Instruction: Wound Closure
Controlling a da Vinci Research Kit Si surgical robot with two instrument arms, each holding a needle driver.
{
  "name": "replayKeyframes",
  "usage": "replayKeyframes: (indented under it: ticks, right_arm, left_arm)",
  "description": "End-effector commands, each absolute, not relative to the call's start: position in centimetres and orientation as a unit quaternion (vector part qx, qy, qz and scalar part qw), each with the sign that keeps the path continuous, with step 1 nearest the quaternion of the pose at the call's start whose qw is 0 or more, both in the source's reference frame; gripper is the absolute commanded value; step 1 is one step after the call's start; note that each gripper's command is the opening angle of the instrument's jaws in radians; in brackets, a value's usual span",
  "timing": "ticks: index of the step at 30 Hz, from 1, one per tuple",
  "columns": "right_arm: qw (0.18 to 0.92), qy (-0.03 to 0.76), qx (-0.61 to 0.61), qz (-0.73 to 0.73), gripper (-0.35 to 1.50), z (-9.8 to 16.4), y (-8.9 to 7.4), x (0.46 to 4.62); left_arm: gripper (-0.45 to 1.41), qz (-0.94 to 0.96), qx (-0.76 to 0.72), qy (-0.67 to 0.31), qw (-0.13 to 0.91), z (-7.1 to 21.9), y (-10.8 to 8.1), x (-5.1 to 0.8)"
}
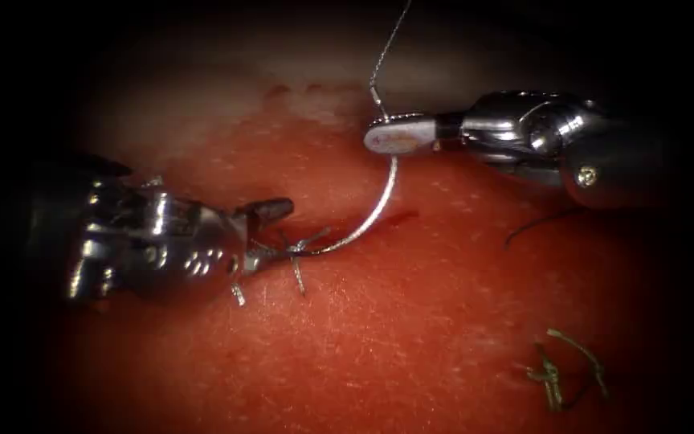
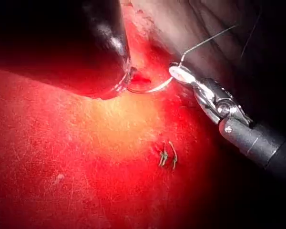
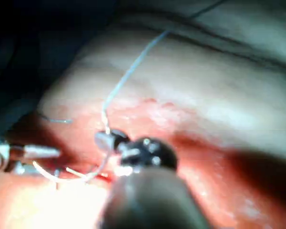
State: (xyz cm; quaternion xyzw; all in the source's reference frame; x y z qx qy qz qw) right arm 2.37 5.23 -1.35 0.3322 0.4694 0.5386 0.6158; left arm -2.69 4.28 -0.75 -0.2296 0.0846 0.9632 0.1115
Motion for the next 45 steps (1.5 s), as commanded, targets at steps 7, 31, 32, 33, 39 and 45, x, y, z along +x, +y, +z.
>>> replayKeyframes:
  ticks: [7,31,32,33,39,45]
  right_arm:
    - [0.646,0.504,0.271,0.504,-0.35,-1.4,5.24,2.27]
    - [0.7,0.711,0.036,0.059,-0.35,-1.83,5.1,2.25]
    - [0.699,0.713,0.028,0.047,-0.35,-1.84,5.1,2.25]
    - [0.698,0.715,0.024,0.039,-0.35,-1.84,5.09,2.25]
    - [0.69,0.724,0.003,0.001,-0.35,-1.91,5.08,2.28]
    - [0.681,0.732,0.001,-0.02,-0.35,-1.99,5.04,2.32]
  left_arm:
    - [0.68,0.918,-0.289,-0.097,0.252,-0.93,4.26,-2.76]
    - [0.62,0.769,-0.33,-0.323,0.443,-1.02,4.98,-2.71]
    - [0.62,0.768,-0.33,-0.327,0.441,-0.98,4.98,-2.72]
    - [0.62,0.766,-0.328,-0.331,0.442,-0.95,4.98,-2.73]
    - [0.64,0.763,-0.319,-0.369,0.425,-0.77,4.89,-2.9]
    - [0.67,0.764,-0.316,-0.378,0.416,-0.66,4.92,-3.01]
